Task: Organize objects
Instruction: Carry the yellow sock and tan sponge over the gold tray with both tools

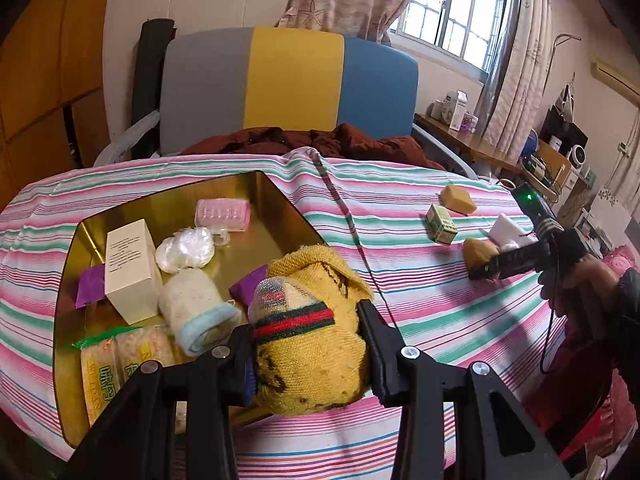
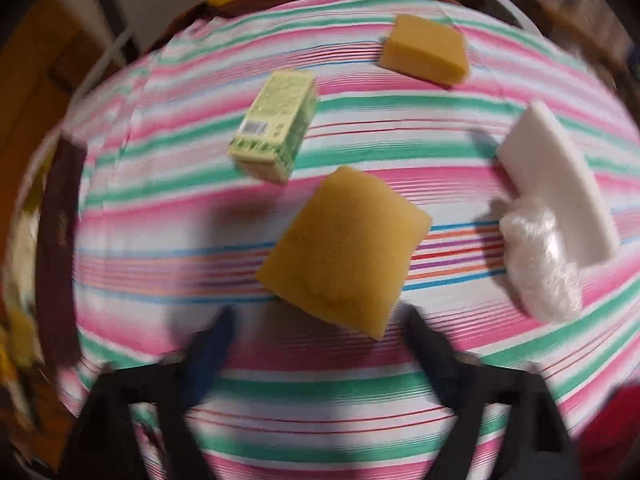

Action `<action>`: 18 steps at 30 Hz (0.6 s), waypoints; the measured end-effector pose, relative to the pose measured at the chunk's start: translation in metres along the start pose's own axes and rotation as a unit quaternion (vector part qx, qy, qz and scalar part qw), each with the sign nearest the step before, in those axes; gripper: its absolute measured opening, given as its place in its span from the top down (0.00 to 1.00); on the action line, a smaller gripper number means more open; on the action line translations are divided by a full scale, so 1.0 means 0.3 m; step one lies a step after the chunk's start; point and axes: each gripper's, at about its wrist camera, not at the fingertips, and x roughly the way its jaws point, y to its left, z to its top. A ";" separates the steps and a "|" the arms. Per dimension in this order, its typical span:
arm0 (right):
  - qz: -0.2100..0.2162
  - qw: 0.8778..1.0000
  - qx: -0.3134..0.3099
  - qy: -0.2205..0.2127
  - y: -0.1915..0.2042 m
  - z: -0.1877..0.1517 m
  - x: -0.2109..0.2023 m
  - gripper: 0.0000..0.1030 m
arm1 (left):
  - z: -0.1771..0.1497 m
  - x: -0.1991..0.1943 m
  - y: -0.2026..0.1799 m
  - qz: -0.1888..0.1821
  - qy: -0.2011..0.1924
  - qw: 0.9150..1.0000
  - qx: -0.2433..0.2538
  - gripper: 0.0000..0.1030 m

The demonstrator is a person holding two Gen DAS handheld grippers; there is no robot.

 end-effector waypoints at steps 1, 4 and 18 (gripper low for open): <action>0.023 0.999 0.029 -0.004 -0.029 0.012 -0.001 0.00 | 0.000 -0.002 0.004 0.000 -0.001 1.000 -0.002 0.59; 0.056 0.991 0.119 -0.032 -0.089 0.027 -0.015 0.00 | 0.000 -0.005 0.021 -0.001 -0.003 1.000 -0.009 0.59; -0.103 0.992 -0.019 -0.066 0.168 -0.052 -0.004 0.43 | -0.003 -0.016 0.079 0.039 -0.010 0.999 -0.018 0.59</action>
